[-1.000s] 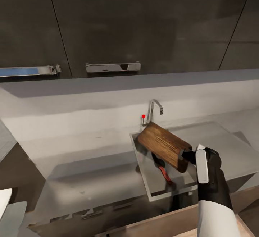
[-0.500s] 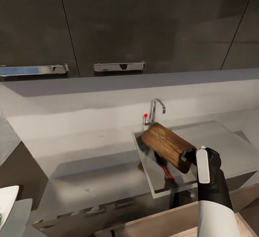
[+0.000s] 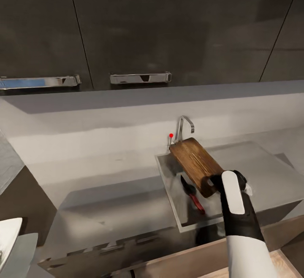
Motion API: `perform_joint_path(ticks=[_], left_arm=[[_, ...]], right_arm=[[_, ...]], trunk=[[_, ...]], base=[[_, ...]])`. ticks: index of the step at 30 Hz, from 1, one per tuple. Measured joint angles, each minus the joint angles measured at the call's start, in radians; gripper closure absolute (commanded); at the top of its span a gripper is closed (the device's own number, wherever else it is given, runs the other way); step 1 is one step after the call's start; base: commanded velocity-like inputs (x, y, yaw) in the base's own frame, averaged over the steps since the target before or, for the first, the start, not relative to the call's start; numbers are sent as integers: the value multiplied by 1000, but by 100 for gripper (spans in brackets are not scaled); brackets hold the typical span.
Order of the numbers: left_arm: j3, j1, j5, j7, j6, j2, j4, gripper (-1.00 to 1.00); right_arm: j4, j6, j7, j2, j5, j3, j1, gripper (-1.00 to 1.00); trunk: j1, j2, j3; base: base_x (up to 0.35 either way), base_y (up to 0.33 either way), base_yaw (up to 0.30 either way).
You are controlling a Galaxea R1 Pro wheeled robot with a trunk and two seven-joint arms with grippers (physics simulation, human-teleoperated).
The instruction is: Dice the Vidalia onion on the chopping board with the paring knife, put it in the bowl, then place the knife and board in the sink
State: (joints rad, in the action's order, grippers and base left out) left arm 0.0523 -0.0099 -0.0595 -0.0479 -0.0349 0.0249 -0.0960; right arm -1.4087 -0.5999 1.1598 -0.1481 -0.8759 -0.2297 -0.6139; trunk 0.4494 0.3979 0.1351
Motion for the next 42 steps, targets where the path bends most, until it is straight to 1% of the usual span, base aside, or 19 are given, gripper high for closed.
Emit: perform_joint_path(ticks=[1,2,3,4,5,6,7,8,12,20,25,27,29,34,38,42], left_arm=[[0,0,0,0,0,0,0,-100],[0,0,0,0,0,0,0,-100],[0,0,0,0,0,0,0,-100],[0,0,0,0,0,0,0,-100],[0,0,0,0,0,0,0,-100],[0,0,0,0,0,0,0,-100],[0,0,0,0,0,0,0,-100],[0,0,0,0,0,1,0,-100],[0,0,0,0,0,0,0,-100],[0,0,0,0,0,1,0,-100],[0,0,0,0,0,1,0,-100],[0,0,0,0,0,1,0,-100],[0,0,0,0,0,1,0,-100],[0,0,0,0,0,1,0,-100],[0,0,0,0,0,1,0,-100],[0,0,0,0,0,1,0,-100]], right_arm=[[1,28,10,0,-28,16,0,100],[0,56,38,0,-43,47,0,100],[0,83,56,0,-61,69,0,100],[0,115,84,0,-82,103,0,100],[0,142,102,0,-96,128,0,100],[0,155,112,0,-100,141,0,100],[0,180,129,0,-113,166,0,100],[1,224,160,0,-130,211,0,100],[3,246,177,-1,-136,234,0,100],[38,250,180,-1,-137,236,0,100],[56,249,180,-1,-137,230,0,100],[66,249,181,0,-136,221,0,100],[78,249,181,1,-135,198,0,100],[92,249,180,1,-136,164,0,100],[109,249,179,2,-134,119,0,100],[111,249,177,2,-137,112,0,100]], trunk=[[0,0,0],[0,0,0],[0,0,0],[0,0,0],[0,0,0],[0,0,0],[0,0,0],[0,0,0],[0,0,0],[0,0,0],[0,0,0],[0,0,0],[0,0,0],[0,0,0],[0,0,0],[0,0,0]], base=[[0,0,0],[0,0,0],[0,0,0],[0,0,0],[0,0,0],[0,0,0],[0,0,0],[0,0,0],[0,0,0],[0,0,0],[0,0,0],[0,0,0],[0,0,0],[0,0,0],[0,0,0],[0,0,0]])
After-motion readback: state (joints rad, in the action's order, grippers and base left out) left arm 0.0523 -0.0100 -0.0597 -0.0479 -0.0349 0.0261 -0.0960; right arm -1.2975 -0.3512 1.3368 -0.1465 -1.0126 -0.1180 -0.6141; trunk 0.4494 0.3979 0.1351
